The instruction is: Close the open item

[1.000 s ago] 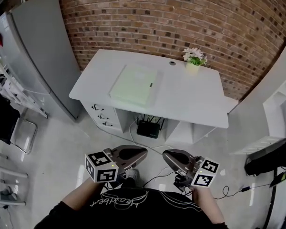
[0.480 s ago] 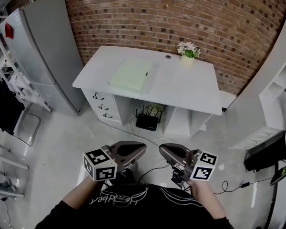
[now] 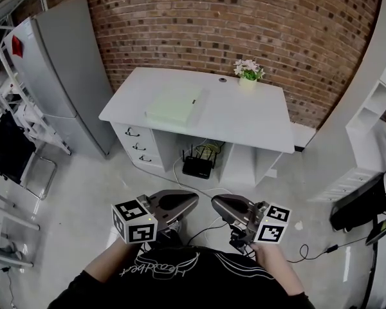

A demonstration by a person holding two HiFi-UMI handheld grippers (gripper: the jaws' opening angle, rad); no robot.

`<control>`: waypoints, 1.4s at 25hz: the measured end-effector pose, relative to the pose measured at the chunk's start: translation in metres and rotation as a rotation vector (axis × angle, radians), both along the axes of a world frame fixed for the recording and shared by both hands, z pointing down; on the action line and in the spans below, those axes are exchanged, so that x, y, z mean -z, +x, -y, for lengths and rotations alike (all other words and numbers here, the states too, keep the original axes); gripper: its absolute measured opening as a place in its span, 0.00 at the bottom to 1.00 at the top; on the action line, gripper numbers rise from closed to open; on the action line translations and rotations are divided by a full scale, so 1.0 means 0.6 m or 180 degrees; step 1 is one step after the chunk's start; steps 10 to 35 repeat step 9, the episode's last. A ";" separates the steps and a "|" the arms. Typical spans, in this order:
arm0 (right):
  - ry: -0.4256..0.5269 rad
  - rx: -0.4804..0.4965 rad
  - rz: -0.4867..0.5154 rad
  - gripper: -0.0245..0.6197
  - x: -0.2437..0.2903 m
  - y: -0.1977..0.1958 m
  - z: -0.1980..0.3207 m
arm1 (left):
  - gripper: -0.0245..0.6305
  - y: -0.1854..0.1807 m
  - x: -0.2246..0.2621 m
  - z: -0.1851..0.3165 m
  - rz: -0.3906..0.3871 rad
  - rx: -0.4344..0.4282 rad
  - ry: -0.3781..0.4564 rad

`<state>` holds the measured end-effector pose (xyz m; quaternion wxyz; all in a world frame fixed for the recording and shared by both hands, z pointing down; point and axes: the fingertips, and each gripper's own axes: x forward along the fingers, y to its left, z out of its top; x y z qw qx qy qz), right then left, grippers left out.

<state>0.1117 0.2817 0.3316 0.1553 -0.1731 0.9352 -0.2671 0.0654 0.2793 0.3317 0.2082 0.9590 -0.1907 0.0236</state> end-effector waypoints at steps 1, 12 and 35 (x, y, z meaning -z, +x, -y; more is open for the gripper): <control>0.0003 -0.0003 0.0003 0.04 0.000 0.003 -0.001 | 0.04 0.003 0.000 -0.002 0.0007 -0.0001 0.0011; 0.0022 0.0033 -0.0002 0.04 -0.004 0.014 -0.010 | 0.04 0.027 -0.003 -0.013 0.0044 -0.0036 0.0029; 0.0022 0.0033 -0.0002 0.04 -0.004 0.014 -0.010 | 0.04 0.027 -0.003 -0.013 0.0044 -0.0036 0.0029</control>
